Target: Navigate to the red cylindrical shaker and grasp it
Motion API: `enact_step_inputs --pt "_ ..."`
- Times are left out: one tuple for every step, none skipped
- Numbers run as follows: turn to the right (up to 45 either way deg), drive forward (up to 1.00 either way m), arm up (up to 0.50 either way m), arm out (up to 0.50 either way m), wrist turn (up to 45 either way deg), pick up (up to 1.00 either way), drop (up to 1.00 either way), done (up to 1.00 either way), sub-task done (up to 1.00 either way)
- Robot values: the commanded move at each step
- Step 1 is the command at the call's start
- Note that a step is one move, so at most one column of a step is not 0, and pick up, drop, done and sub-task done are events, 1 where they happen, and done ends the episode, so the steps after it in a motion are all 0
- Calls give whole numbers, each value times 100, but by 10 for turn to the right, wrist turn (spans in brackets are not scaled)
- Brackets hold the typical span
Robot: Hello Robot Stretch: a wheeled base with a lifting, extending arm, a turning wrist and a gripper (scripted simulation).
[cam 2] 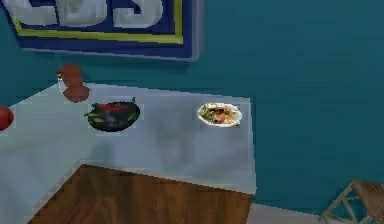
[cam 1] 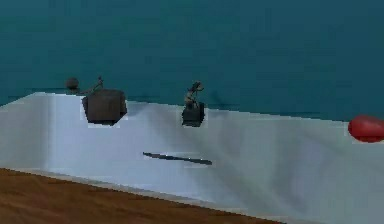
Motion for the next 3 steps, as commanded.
enact_step_inputs --pt "-270 0 0 0 0 0 0 0 0" --pt "450 0 0 0 0 0 0 0 0" --pt "300 0 0 0 0 0 0 0 0"
